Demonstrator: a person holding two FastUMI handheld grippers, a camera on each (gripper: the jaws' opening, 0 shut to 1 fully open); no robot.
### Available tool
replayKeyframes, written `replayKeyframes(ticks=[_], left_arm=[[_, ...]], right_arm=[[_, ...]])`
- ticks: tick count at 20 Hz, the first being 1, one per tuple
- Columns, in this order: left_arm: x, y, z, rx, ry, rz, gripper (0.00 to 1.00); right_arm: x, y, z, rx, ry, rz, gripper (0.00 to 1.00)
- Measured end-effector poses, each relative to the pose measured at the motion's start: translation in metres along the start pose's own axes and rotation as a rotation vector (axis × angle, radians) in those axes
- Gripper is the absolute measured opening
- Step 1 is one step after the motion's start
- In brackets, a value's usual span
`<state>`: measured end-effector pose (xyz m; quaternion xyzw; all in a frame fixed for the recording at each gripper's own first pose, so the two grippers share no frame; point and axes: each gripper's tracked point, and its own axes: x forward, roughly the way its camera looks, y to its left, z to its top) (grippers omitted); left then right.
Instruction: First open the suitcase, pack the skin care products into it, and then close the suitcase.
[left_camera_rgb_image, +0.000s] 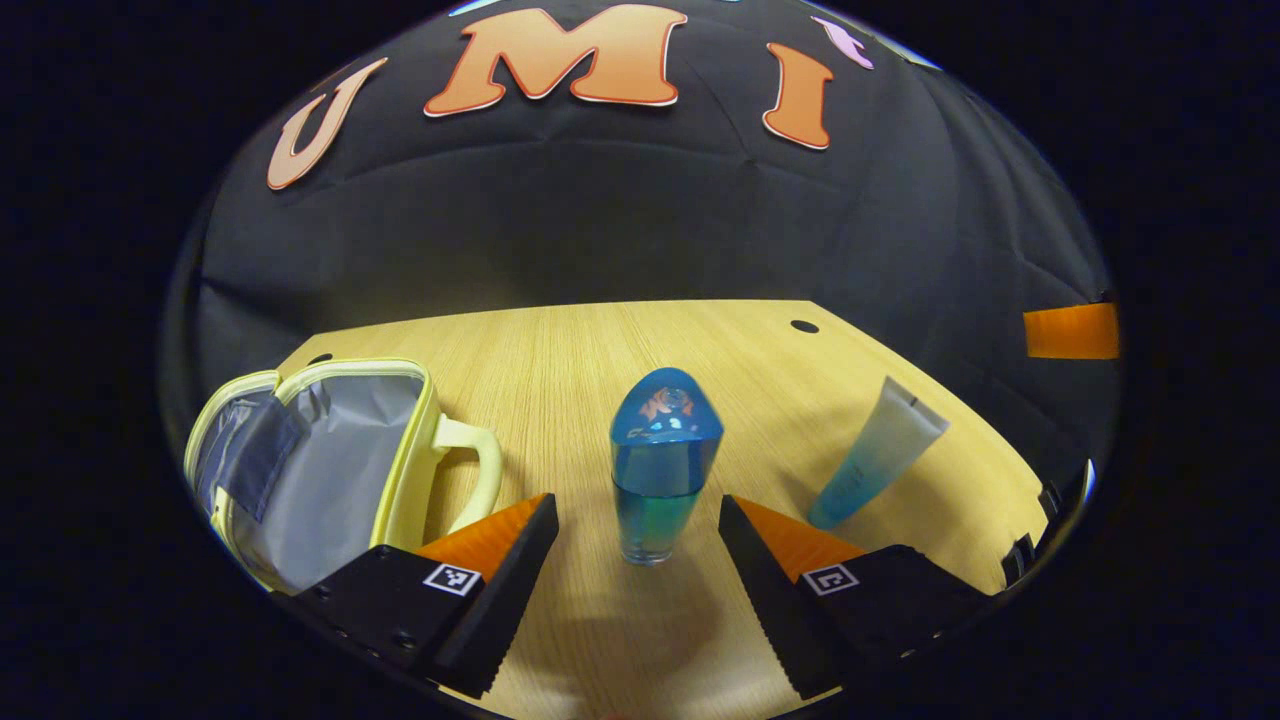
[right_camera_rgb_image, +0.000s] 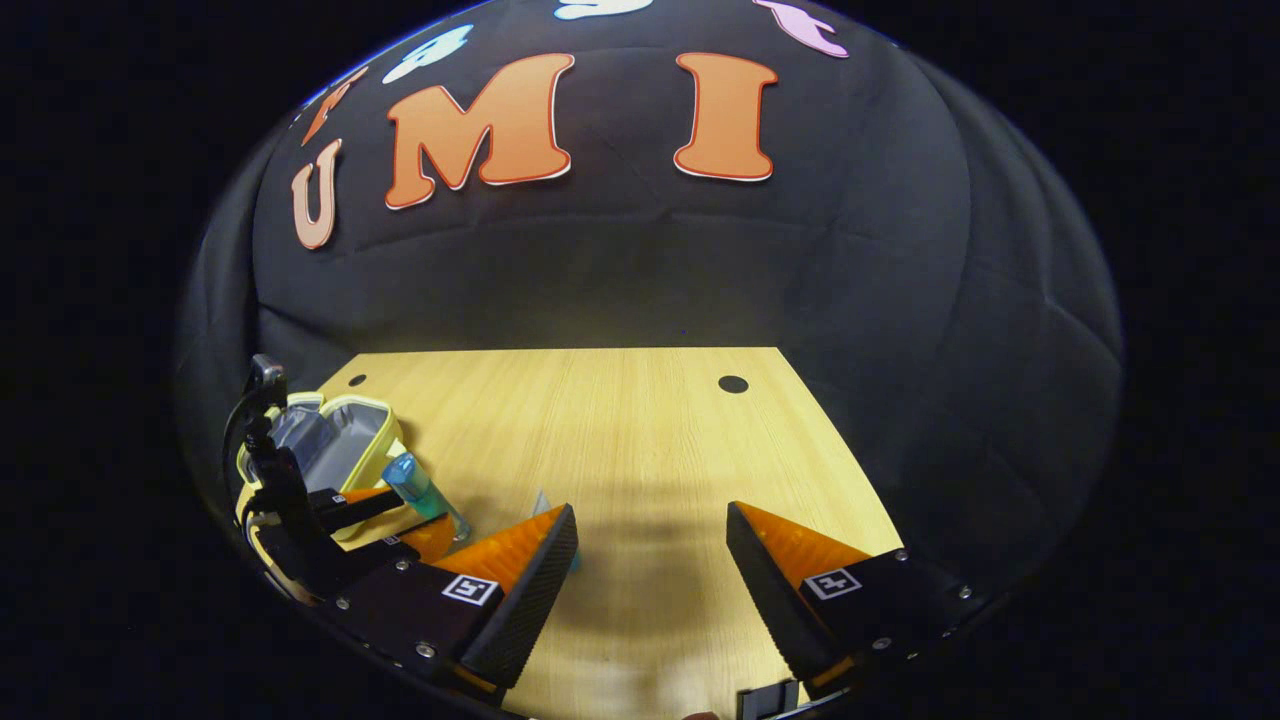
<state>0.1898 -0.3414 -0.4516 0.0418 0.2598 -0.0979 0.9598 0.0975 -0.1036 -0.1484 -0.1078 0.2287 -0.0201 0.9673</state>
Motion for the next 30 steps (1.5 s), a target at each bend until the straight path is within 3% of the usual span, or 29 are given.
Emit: replayKeyframes(ticks=[2,7,13,18,25,30], left_arm=[[0.007,0.0,0.003,-0.011,-0.018,0.003,1.0],[0.019,-0.008,0.006,0.026,-0.012,-0.011,0.47],[-0.016,-0.01,0.019,-0.026,0.054,-0.082,0.45],[-0.084,0.032,0.048,-0.12,0.136,-0.134,0.45],[-0.166,0.174,0.076,-0.068,0.199,0.033,0.45],[-0.193,0.198,0.091,-0.105,0.171,0.037,0.45]], right_arm=[[0.002,-0.002,-0.006,-0.002,0.017,-0.005,0.95],[0.0,0.002,-0.015,0.0,0.044,-0.004,0.96],[-0.004,0.01,-0.008,0.008,0.026,0.005,0.95],[-0.001,0.035,0.008,0.034,-0.003,0.046,0.96],[0.013,0.079,0.005,0.035,-0.023,0.099,0.96],[0.055,0.089,-0.062,-0.024,0.125,0.094,0.96]])
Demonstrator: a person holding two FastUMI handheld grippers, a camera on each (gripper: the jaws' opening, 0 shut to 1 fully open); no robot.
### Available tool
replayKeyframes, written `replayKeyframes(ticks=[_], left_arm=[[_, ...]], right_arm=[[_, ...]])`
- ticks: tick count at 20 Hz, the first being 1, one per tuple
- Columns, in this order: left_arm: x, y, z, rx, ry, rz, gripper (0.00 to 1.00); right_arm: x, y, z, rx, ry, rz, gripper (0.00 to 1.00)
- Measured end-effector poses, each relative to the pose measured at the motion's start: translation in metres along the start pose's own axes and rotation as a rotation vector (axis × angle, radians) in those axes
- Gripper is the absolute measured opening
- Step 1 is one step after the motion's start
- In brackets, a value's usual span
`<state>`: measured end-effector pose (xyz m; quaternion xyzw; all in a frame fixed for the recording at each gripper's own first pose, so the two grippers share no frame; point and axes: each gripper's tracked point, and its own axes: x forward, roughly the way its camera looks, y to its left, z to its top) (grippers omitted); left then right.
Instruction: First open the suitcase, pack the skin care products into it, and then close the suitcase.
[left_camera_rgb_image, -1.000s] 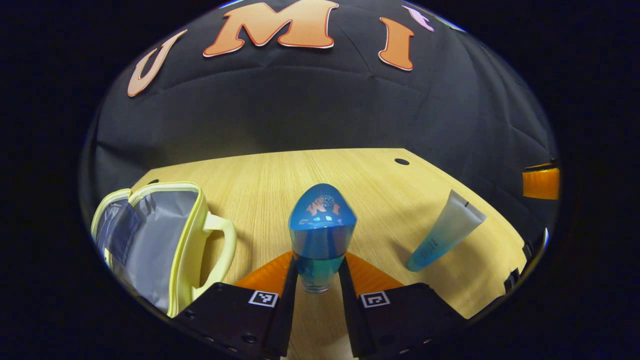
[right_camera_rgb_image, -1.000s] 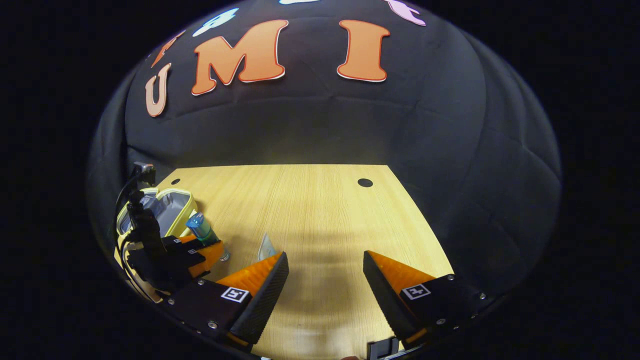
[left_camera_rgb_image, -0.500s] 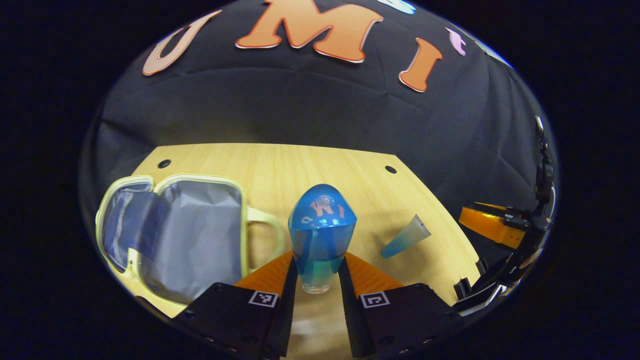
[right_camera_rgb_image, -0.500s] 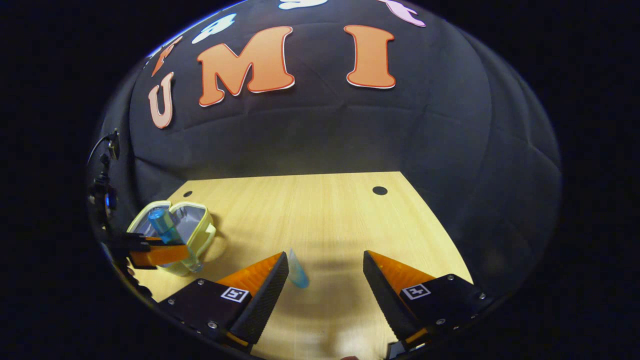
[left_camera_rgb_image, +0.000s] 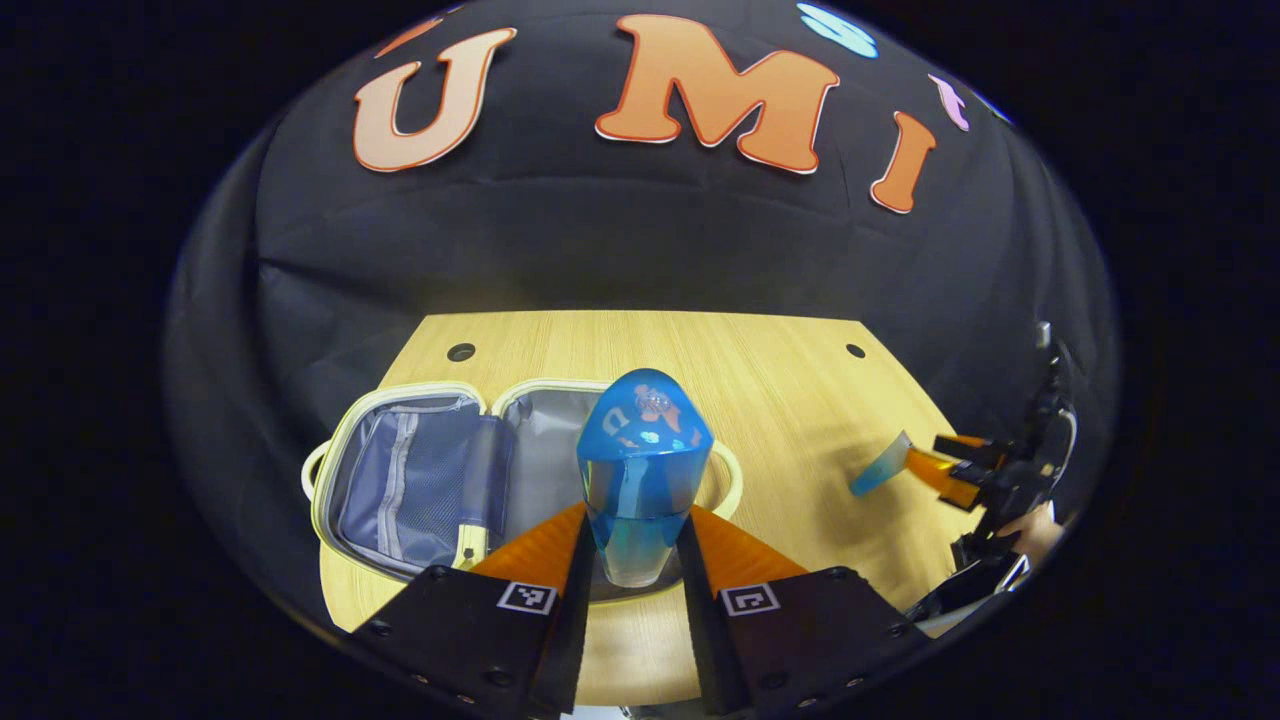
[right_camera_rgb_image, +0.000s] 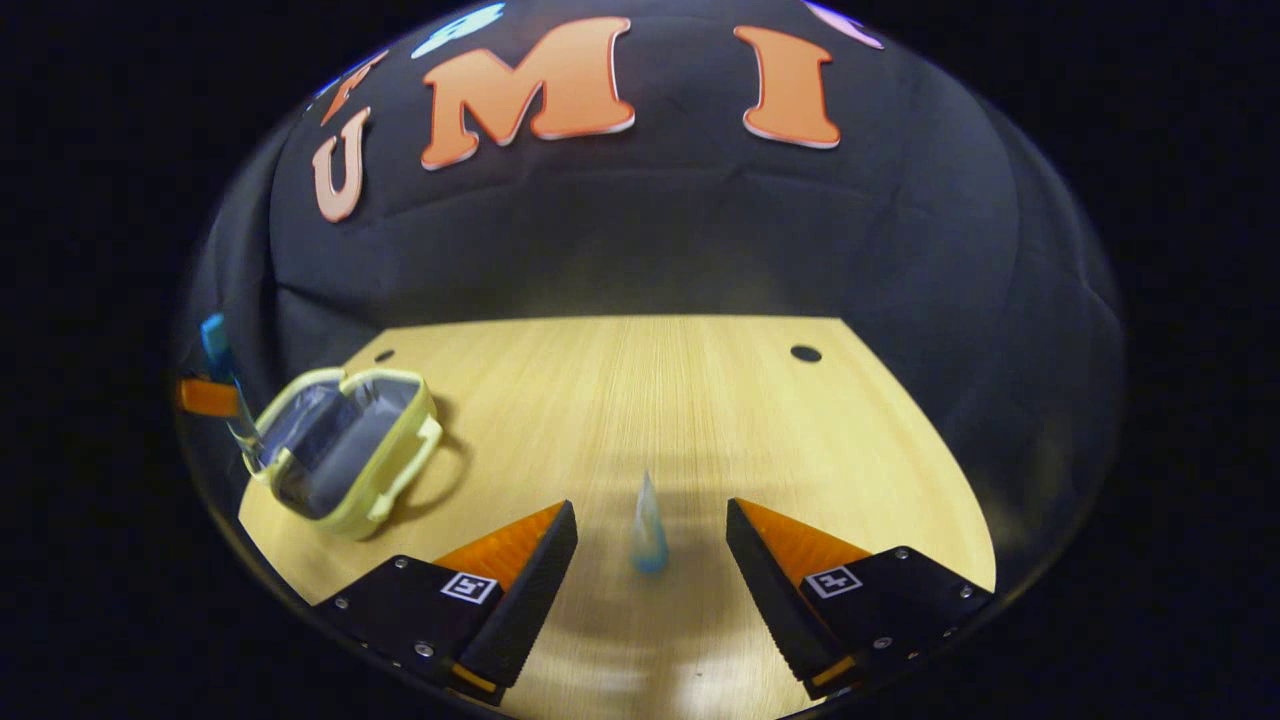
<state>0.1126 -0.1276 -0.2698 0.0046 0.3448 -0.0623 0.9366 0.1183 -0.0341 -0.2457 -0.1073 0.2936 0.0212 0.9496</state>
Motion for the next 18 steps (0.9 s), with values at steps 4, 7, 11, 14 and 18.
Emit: replayKeyframes(ticks=[4,7,11,14,18], left_arm=[[-0.009,0.009,-0.001,-0.005,0.006,-0.002,0.45],[-0.012,0.015,-0.002,0.007,0.01,-0.001,0.45],[-0.008,0.019,-0.006,-0.025,0.029,-0.014,0.45],[-0.007,0.024,-0.012,0.004,0.064,-0.039,0.45],[-0.007,0.05,-0.021,0.08,0.191,-0.019,0.45]], right_arm=[[0.024,0.0,-0.028,-0.001,0.094,0.024,0.88],[0.041,0.002,-0.037,-0.052,0.116,0.004,0.73],[0.046,0.007,-0.041,-0.086,0.14,0.011,0.42],[0.036,0.019,-0.037,-0.043,0.161,0.041,0.38],[0.0,0.057,-0.013,0.002,0.15,0.129,0.36]])
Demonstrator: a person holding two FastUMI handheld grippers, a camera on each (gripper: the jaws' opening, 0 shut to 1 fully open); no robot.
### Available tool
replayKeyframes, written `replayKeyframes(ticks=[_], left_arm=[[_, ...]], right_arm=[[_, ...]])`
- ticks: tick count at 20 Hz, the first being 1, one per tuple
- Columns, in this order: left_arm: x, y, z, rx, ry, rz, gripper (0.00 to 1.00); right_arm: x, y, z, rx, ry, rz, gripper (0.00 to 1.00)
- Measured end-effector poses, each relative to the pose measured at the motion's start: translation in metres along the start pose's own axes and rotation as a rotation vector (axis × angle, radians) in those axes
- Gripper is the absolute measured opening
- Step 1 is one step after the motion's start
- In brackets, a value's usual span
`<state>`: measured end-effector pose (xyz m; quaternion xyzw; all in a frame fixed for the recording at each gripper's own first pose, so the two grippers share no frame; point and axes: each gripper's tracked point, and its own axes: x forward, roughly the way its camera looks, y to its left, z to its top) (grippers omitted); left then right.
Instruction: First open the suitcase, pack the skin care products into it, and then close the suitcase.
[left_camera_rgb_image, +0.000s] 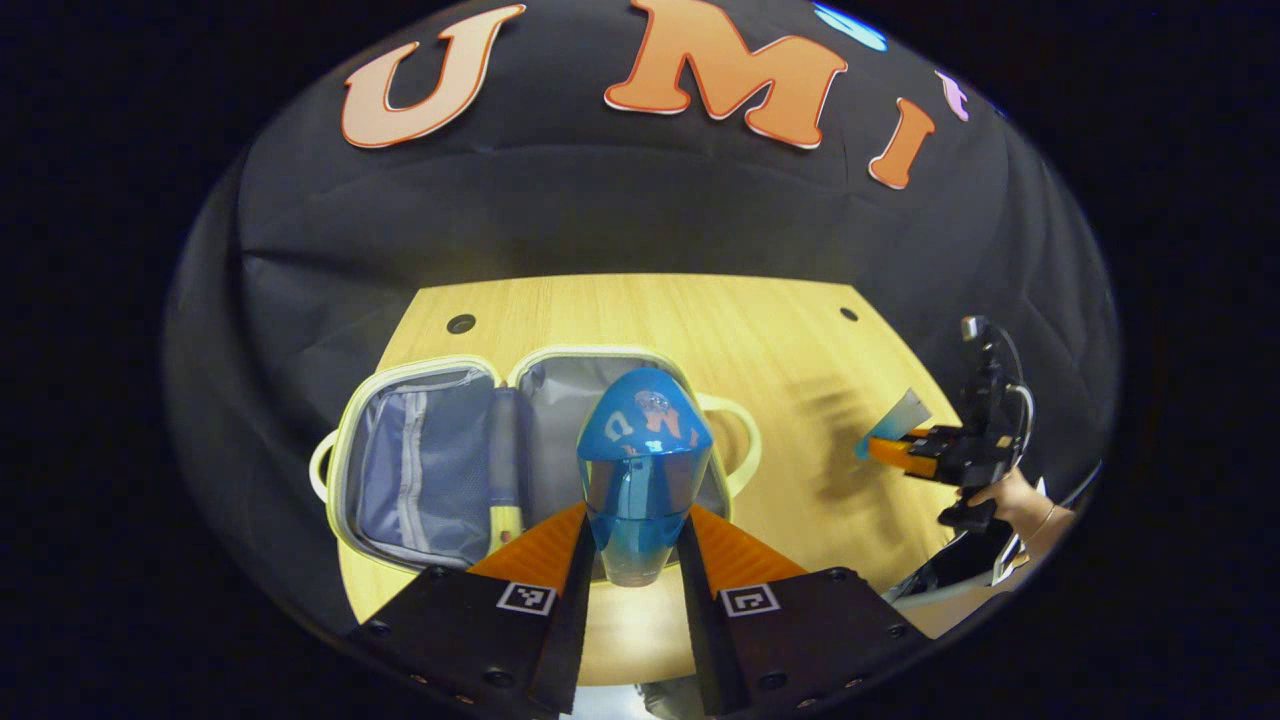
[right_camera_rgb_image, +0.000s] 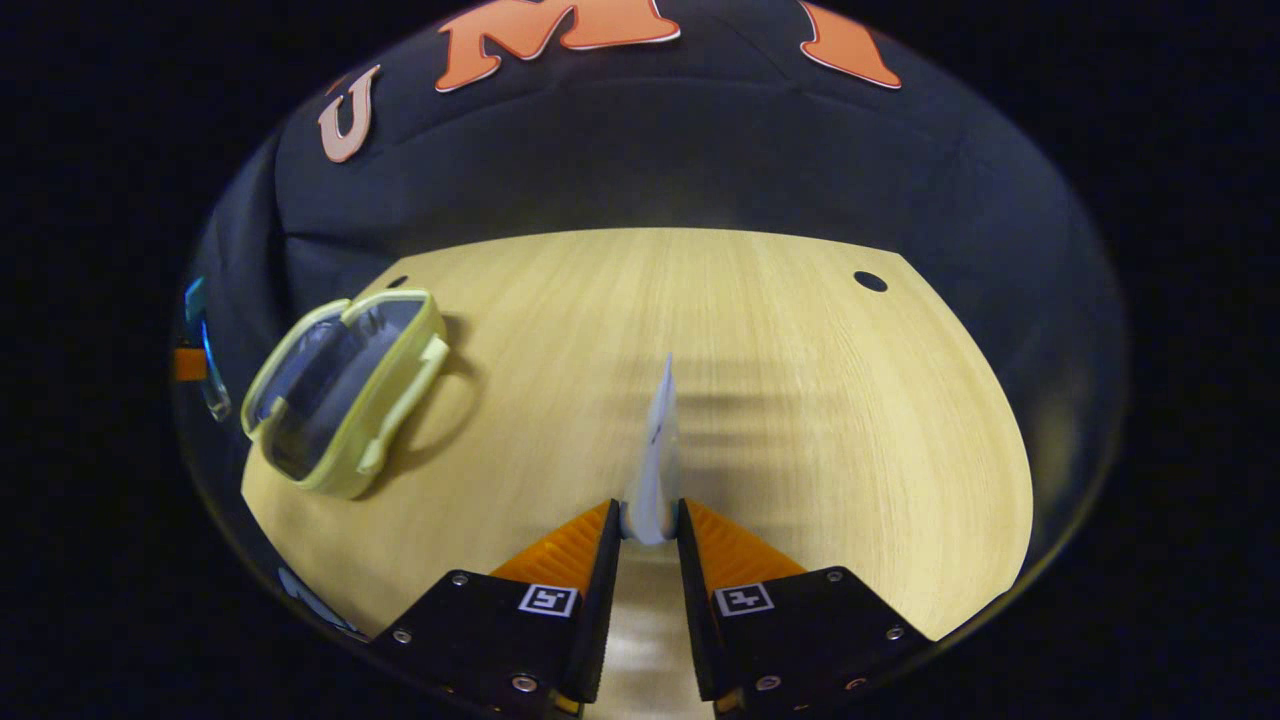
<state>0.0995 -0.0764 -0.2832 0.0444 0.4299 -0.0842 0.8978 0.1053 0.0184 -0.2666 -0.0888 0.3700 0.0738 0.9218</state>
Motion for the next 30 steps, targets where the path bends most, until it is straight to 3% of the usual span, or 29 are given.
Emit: replayKeyframes(ticks=[1,2,4,6,9,15,20,23,30], left_arm=[[0.003,0.006,-0.002,0.022,0.036,0.001,0.45],[0.009,0.009,-0.003,0.035,0.07,-0.008,0.45],[0.026,0.015,-0.003,0.034,0.131,-0.046,0.45],[0.052,0.019,-0.008,0.014,0.21,-0.091,0.44],[0.091,0.033,-0.014,-0.015,0.32,-0.082,0.46],[0.136,0.043,-0.02,0.049,0.396,-0.069,0.46],[0.152,0.042,-0.03,0.001,0.413,-0.099,0.47],[0.149,0.047,-0.015,0.004,0.371,-0.072,0.98],[0.092,0.046,0.028,-0.012,0.138,-0.088,0.98]], right_arm=[[-0.007,0.013,0.006,0.014,-0.01,0.027,0.31],[-0.015,0.027,0.011,0.031,-0.016,0.053,0.36],[-0.028,0.054,0.017,0.08,-0.024,0.092,0.31],[-0.042,0.078,0.021,0.112,-0.034,0.127,0.36],[-0.061,0.103,0.018,0.134,-0.041,0.152,0.36],[-0.072,0.118,-0.001,0.19,-0.028,0.117,0.36],[-0.069,0.122,0.002,0.203,-0.022,0.092,0.36],[-0.065,0.131,0.007,0.196,-0.015,0.104,0.36],[-0.06,0.181,0.057,0.073,-0.002,0.214,0.36]])
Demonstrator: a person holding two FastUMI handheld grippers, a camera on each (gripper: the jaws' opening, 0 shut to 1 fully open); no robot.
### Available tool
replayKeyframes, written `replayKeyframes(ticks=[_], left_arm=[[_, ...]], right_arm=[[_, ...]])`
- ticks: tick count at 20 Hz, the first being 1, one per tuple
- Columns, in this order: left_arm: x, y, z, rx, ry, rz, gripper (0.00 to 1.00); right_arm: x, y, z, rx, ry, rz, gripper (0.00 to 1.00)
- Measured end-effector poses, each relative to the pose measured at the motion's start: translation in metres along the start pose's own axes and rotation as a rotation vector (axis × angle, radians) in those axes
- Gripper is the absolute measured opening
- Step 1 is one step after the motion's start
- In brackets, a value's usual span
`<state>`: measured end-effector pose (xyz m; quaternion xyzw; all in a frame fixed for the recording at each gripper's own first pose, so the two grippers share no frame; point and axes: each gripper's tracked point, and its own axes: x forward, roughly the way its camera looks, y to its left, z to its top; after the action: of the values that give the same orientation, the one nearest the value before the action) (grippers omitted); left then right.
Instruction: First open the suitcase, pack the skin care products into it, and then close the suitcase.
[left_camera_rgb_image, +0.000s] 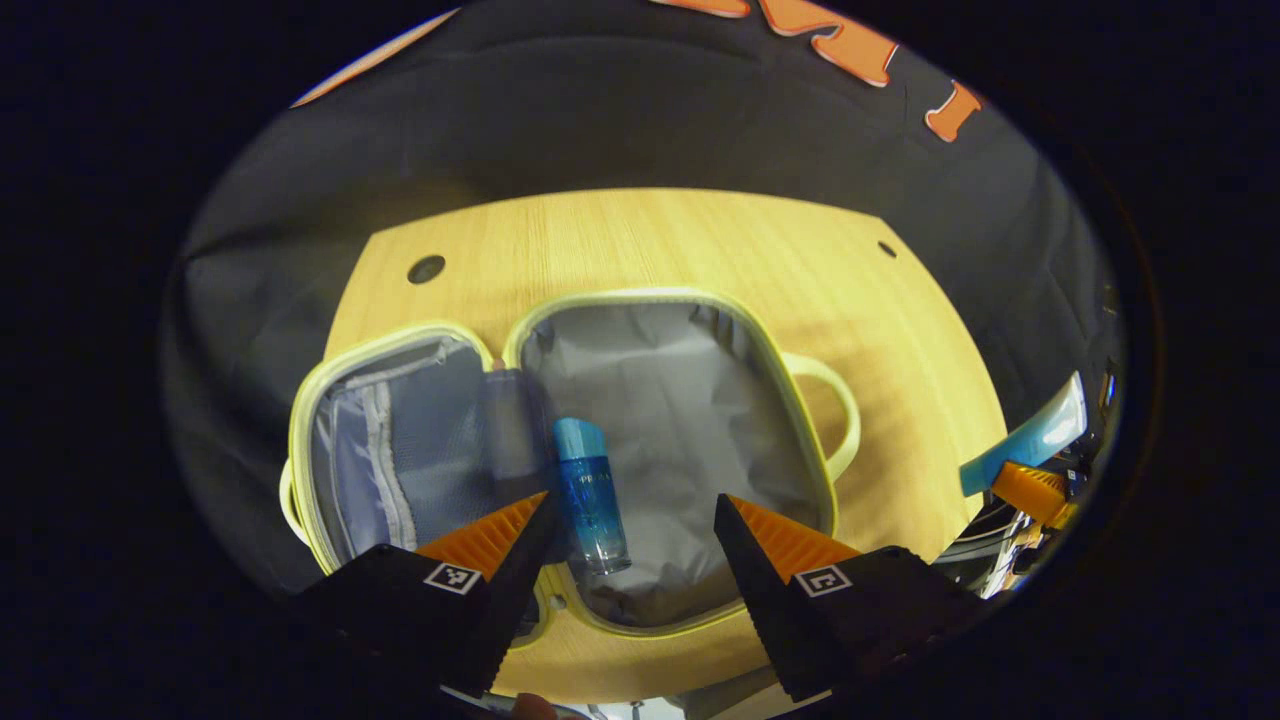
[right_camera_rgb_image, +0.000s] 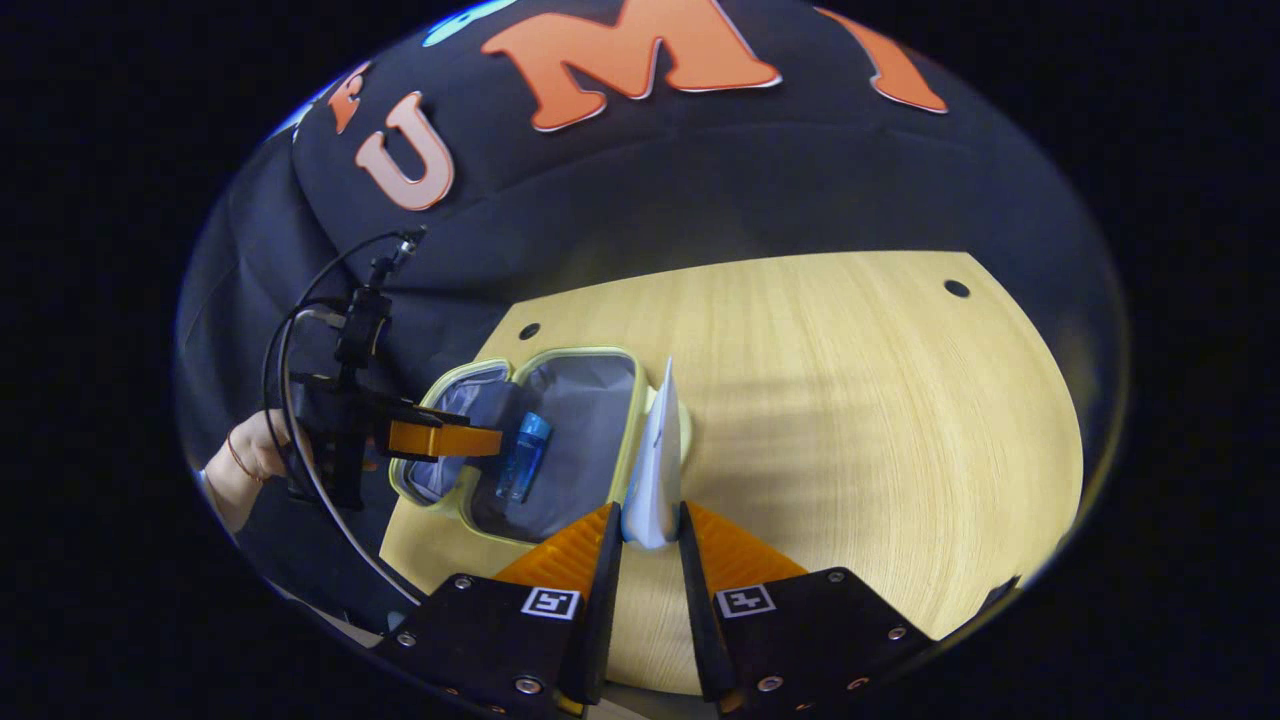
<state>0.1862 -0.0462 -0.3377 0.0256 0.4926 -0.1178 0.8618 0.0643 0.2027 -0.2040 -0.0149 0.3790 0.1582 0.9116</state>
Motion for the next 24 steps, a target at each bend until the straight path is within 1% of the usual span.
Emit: replayKeyframes(ticks=[2,3,6,8,10,11,12,14,17,20,22,24], left_arm=[[-0.029,0.011,0.014,-0.015,-0.101,0.001,0.98],[-0.044,0.02,0.019,-0.016,-0.149,0.014,0.98],[-0.095,0.05,0.03,-0.021,-0.269,0.088,0.98],[-0.129,0.071,0.031,-0.033,-0.336,0.124,0.98],[-0.152,0.084,0.026,-0.062,-0.383,0.123,0.97],[-0.16,0.095,0.023,-0.078,-0.4,0.132,0.99],[-0.168,0.103,0.019,-0.089,-0.411,0.144,0.97],[-0.179,0.114,0.009,-0.113,-0.414,0.157,0.97],[-0.182,0.127,-0.007,-0.145,-0.403,0.153,0.97],[-0.18,0.138,-0.019,-0.146,-0.389,0.167,0.98],[-0.182,0.142,-0.022,-0.151,-0.384,0.167,0.97],[-0.181,0.146,-0.024,-0.15,-0.378,0.17,0.98]], right_arm=[[0.01,0.021,0.012,-0.058,0.05,0.039,0.36],[0.017,0.032,0.016,-0.093,0.082,0.055,0.36],[0.04,0.06,0.028,-0.181,0.161,0.091,0.36],[0.055,0.078,0.026,-0.189,0.226,0.126,0.36],[0.07,0.096,0.017,-0.18,0.306,0.167,0.36],[0.08,0.098,0.008,-0.174,0.352,0.166,0.36],[0.087,0.099,0.0,-0.168,0.398,0.159,0.36],[0.104,0.098,-0.013,-0.15,0.465,0.124,0.36],[0.133,0.094,-0.027,-0.137,0.512,0.064,0.36],[0.148,0.088,-0.03,-0.137,0.504,0.02,0.36],[0.152,0.089,-0.028,-0.127,0.493,0.008,0.36],[0.155,0.093,-0.029,-0.119,0.491,0.014,0.39]])
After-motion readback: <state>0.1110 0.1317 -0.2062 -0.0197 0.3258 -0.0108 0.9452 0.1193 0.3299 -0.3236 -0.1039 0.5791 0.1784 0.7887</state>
